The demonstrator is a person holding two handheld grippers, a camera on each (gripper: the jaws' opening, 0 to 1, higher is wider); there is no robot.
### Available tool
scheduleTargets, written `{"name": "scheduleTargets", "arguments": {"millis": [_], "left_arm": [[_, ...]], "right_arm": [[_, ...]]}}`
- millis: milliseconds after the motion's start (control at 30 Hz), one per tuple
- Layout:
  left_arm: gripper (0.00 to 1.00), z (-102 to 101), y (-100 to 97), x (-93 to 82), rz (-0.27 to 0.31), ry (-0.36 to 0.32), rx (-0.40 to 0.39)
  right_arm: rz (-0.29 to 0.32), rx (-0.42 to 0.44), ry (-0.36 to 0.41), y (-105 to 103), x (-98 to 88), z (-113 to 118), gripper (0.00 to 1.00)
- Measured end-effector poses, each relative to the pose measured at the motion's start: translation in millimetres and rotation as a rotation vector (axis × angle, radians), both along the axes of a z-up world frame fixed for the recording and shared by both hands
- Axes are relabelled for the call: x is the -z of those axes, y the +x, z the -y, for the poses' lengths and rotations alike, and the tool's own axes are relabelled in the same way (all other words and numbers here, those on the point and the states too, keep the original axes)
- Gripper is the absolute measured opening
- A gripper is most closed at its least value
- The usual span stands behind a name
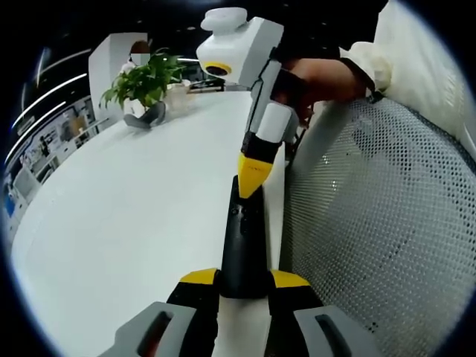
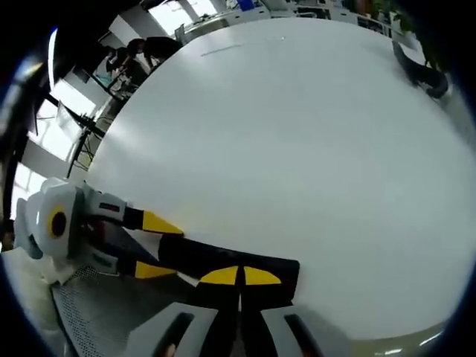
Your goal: Press the specified remote control buttons in sequence, fully releasing each button before pressing the next.
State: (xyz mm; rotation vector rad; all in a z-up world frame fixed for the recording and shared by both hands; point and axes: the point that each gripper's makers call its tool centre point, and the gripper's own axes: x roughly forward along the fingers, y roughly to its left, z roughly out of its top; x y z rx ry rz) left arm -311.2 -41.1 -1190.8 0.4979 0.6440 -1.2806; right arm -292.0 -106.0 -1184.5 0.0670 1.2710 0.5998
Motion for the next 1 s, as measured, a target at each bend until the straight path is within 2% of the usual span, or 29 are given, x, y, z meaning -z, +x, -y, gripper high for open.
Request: {"name": "scheduleTargets", "arguments": {"millis": [100,267,400,733,1000], "left_arm": [[0.25,0.0,-0.2,-0.5,-0.001,-0.002,-0.002],[0.25,0.0,-0.1,-0.5,0.001,0.002,-0.002],[0.25,0.0,0.2,0.0,0.001,0.004,-0.002],[0.25,-0.5,-0.4,-0.3,0.001,0.007,-0.006],[0.25,-0.4,-1.1,-0.2,0.001,0.009,0.003]], "right_arm": [[0.004,-0.011,0.007,-0.1,-0.4,-0.6,0.0],[0.048,-0.076,-0.047,-0.7,-0.7,-2.7,0.0],[0.061,-0.093,-0.061,-0.8,-0.8,-3.1,0.0],[0.053,-0.077,-0.055,0.0,-0.9,-2.7,0.0],[0.071,-0.094,-0.066,-0.8,-1.5,-2.4,0.0]]}}
